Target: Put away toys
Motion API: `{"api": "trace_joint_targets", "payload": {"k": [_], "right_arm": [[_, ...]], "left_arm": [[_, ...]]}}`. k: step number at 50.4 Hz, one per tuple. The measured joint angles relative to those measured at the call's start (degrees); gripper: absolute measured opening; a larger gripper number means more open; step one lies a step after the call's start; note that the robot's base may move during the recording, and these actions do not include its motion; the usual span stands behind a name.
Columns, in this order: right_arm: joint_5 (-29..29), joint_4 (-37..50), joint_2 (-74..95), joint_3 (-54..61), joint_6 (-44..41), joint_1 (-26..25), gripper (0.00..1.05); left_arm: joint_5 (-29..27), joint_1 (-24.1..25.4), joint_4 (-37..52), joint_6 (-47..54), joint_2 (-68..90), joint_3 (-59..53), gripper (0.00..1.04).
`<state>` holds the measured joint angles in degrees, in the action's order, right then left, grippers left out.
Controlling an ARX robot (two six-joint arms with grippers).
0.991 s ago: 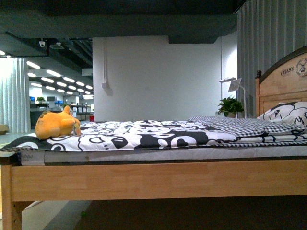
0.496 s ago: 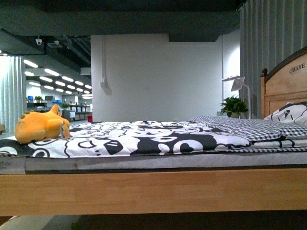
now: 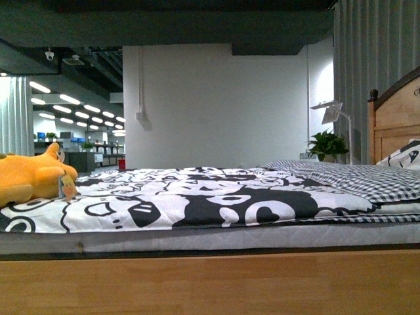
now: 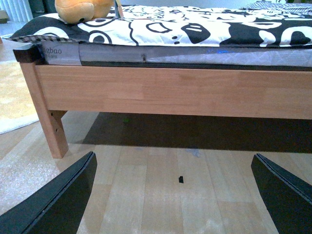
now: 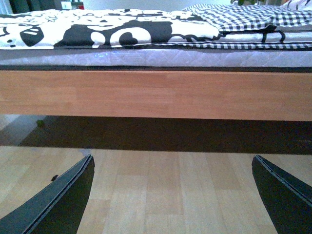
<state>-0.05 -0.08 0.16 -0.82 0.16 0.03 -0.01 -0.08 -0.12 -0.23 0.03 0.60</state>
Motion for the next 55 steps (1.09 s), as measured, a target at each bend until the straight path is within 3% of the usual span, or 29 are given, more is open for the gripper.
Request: {"api": "trace_joint_targets", "payload": {"k": [55], "right_arm": [[0.2,0.0,0.0,0.0,0.0,0.0,0.98]], "left_arm": [[0.2,0.0,0.0,0.0,0.0,0.0,0.98]]}}
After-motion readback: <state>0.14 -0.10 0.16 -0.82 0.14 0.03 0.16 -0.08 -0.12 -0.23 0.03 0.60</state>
